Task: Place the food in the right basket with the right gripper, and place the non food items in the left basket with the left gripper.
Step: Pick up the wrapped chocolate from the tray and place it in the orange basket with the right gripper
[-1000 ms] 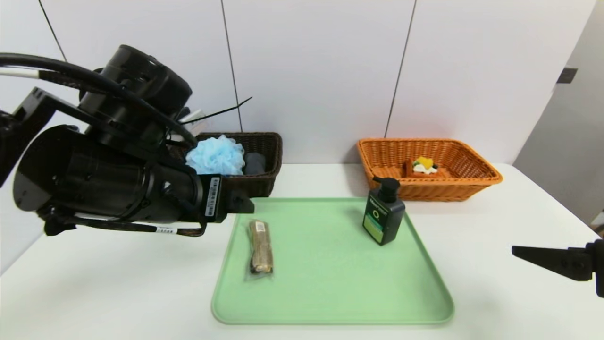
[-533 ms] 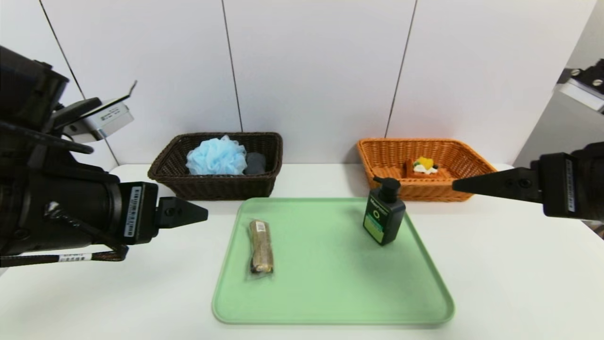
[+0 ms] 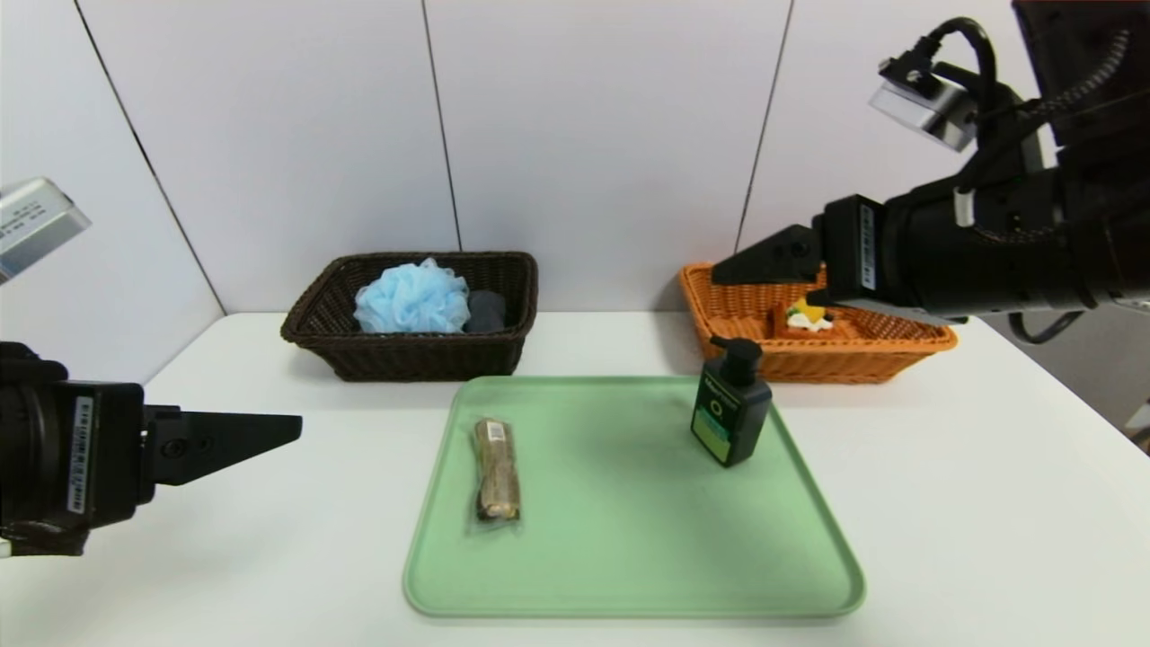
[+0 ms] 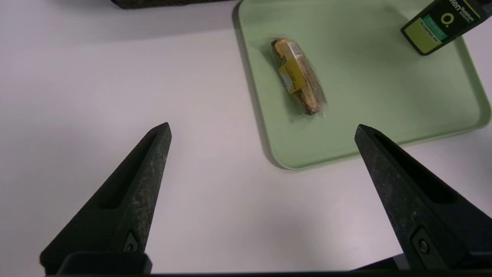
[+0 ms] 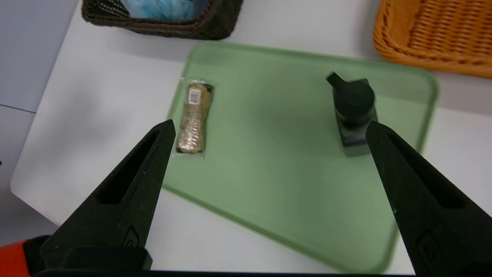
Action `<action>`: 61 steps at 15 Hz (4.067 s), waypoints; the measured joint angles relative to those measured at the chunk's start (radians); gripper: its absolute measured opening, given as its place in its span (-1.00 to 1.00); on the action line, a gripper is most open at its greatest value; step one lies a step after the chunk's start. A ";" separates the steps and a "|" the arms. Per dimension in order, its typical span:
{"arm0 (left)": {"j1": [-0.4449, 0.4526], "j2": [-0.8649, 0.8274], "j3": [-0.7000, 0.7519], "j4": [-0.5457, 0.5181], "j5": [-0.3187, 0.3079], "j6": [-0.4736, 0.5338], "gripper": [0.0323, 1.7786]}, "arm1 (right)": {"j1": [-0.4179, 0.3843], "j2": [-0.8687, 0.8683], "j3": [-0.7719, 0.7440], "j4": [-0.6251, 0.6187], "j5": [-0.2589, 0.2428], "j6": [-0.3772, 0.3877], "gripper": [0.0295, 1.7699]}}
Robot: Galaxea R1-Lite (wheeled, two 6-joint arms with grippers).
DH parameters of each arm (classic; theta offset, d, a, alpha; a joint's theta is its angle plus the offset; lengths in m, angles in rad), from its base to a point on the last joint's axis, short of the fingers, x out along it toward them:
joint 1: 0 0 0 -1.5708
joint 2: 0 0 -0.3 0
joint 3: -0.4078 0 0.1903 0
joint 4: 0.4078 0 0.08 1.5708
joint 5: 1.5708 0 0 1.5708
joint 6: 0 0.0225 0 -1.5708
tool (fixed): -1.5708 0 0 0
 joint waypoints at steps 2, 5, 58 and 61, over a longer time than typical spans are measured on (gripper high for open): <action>0.047 -0.044 0.032 -0.037 -0.006 0.096 0.90 | 0.041 0.064 -0.067 0.000 -0.007 0.026 0.93; 0.095 -0.086 0.057 -0.051 -0.013 0.118 0.90 | 0.101 0.179 -0.164 0.001 -0.087 0.084 0.93; 0.152 -0.183 0.127 -0.079 -0.115 0.061 0.90 | 0.348 0.806 -0.444 -0.002 -0.333 0.010 -0.59; 0.153 -0.191 0.133 -0.079 -0.115 0.060 0.90 | 0.348 0.807 -0.444 -0.003 -0.334 0.009 -0.83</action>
